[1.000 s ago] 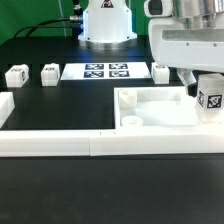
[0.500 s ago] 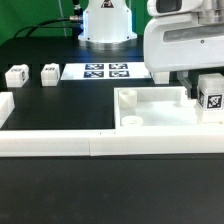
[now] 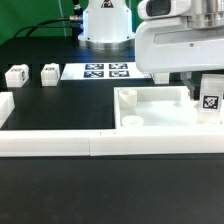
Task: Assemble square table
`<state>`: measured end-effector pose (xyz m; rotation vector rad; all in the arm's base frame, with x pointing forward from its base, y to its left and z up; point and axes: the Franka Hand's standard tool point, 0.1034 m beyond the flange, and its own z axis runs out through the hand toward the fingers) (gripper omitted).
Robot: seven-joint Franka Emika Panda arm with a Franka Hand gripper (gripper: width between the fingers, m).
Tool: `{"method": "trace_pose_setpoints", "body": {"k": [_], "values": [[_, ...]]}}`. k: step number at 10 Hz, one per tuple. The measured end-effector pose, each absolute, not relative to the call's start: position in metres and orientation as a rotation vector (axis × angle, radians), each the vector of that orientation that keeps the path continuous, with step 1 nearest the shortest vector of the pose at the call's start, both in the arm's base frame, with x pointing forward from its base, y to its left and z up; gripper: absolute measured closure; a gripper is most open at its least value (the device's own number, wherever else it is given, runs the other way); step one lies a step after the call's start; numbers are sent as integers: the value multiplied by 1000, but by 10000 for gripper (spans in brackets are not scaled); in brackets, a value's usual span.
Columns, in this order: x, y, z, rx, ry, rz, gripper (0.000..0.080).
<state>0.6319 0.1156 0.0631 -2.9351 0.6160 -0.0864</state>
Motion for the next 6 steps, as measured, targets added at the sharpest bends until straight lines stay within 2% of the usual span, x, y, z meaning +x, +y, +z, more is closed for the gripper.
{"method": "trace_pose_setpoints", "body": {"k": [2, 6], "values": [[632, 115, 63, -2876, 845, -71, 503], [630, 114, 61, -2372, 1799, 5, 503]]}}
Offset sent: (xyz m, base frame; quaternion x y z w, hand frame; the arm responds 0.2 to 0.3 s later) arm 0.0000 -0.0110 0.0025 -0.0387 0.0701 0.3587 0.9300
